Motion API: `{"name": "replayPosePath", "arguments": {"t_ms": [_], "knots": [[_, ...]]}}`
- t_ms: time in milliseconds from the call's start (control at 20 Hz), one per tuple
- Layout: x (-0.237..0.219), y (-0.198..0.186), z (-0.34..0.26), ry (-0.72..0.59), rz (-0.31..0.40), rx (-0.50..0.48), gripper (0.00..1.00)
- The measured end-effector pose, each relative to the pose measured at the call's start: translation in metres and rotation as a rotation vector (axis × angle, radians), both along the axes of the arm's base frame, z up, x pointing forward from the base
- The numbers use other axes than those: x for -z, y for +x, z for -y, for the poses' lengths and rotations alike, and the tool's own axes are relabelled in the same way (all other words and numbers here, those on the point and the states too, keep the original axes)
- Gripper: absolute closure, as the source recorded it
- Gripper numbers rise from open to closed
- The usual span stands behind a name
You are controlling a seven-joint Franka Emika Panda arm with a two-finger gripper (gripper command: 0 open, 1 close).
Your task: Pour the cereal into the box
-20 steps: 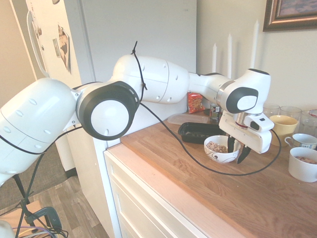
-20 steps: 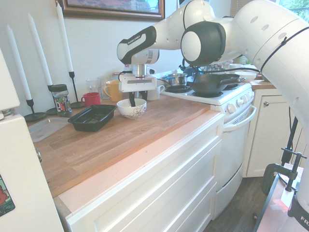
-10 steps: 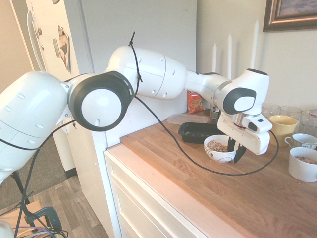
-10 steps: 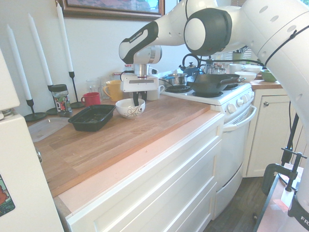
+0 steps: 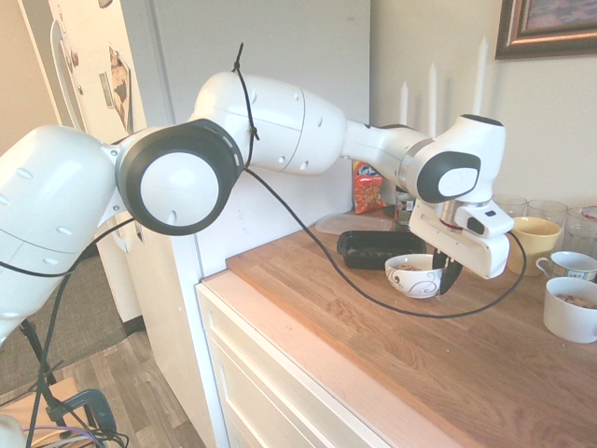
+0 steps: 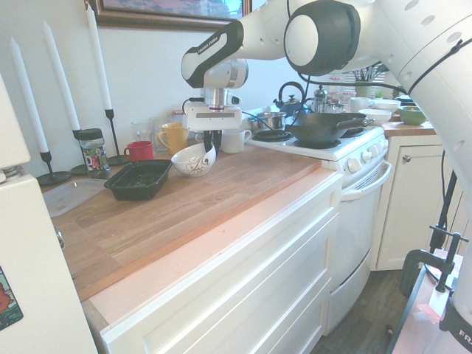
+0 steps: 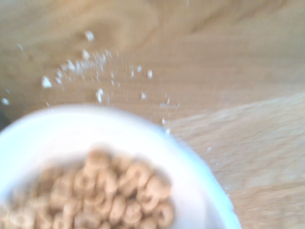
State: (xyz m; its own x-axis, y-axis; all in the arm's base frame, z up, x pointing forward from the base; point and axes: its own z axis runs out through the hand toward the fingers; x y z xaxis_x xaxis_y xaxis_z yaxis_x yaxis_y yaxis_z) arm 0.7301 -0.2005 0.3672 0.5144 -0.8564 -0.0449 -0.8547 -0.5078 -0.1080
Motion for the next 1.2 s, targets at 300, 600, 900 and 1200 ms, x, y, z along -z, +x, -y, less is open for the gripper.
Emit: {"name": "replayPosePath", "arguments": {"t_ms": [300, 600, 900, 1200], "knots": [[-0.027, -0.002, 0.001, -0.011, 0.033, 0.002, 1.0], [-0.093, -0.003, -0.039, -0.074, 0.086, -0.039, 1.0], [-0.097, 0.008, -0.112, -0.161, 0.07, -0.075, 1.0], [-0.102, 0.015, -0.146, -0.302, 0.072, -0.08, 1.0]]}}
